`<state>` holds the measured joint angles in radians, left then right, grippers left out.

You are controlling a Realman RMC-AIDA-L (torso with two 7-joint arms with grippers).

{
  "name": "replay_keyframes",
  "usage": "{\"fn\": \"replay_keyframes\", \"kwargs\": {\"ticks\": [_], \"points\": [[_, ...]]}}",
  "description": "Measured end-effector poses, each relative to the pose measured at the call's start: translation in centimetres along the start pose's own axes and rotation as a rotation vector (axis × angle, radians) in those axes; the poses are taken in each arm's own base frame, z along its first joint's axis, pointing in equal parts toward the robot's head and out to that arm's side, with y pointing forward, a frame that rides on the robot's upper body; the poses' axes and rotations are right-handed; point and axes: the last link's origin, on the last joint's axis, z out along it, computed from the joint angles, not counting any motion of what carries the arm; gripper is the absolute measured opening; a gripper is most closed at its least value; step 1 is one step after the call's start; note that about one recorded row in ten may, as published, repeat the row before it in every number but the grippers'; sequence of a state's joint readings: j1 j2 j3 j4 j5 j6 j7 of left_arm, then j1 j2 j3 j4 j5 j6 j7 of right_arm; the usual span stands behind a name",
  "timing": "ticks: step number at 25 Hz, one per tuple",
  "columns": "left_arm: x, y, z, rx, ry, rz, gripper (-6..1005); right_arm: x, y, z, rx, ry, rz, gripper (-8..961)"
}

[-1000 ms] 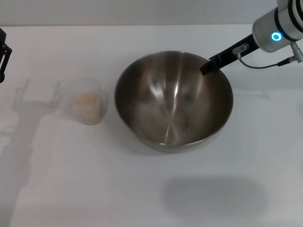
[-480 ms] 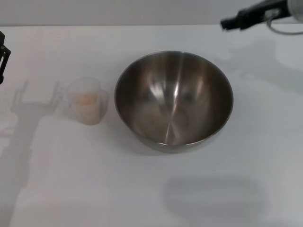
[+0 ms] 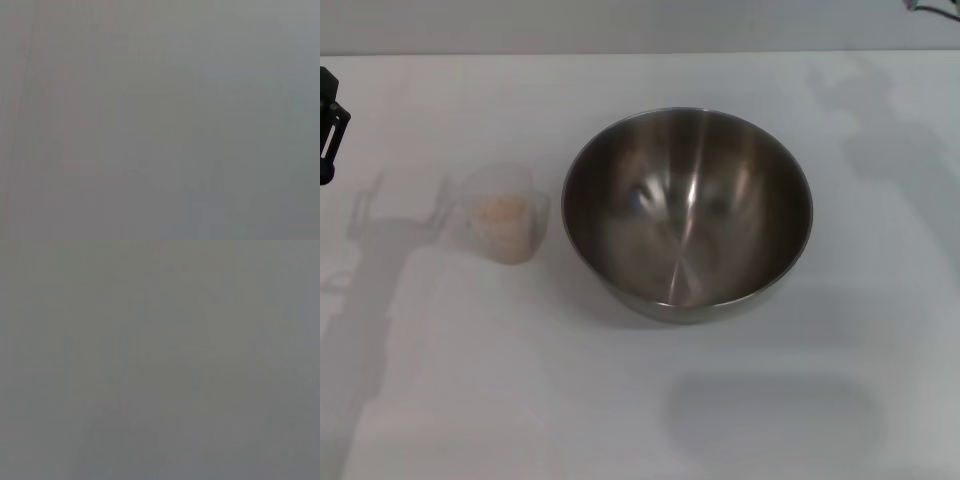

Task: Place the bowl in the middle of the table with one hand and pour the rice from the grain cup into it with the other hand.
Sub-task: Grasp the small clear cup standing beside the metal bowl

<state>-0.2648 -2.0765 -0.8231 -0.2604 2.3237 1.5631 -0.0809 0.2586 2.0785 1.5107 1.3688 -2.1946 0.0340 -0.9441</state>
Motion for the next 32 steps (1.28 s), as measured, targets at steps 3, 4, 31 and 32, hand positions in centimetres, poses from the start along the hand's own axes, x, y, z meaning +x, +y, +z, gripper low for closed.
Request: {"fn": "replay_keyframes", "kwargs": {"ticks": [3, 4, 31, 32], "points": [[-0.1, 0.2, -0.5, -0.008, -0.013, -0.001, 769, 1.3, 1.4, -0.4, 0.162, -0.114, -0.028, 530], [-0.1, 0.2, -0.5, -0.008, -0.013, -0.001, 769, 1.3, 1.4, -0.4, 0.162, -0.114, -0.028, 530], [-4.9, 4.2, -4.1, -0.054, -0.394, 0.026, 756, 7.7, 1.2, -3.4, 0.166, -0.446, 0.178, 530], [-4.9, 4.2, -4.1, -0.054, -0.394, 0.026, 755, 7.7, 1.2, -3.4, 0.166, -0.446, 0.178, 530]]}}
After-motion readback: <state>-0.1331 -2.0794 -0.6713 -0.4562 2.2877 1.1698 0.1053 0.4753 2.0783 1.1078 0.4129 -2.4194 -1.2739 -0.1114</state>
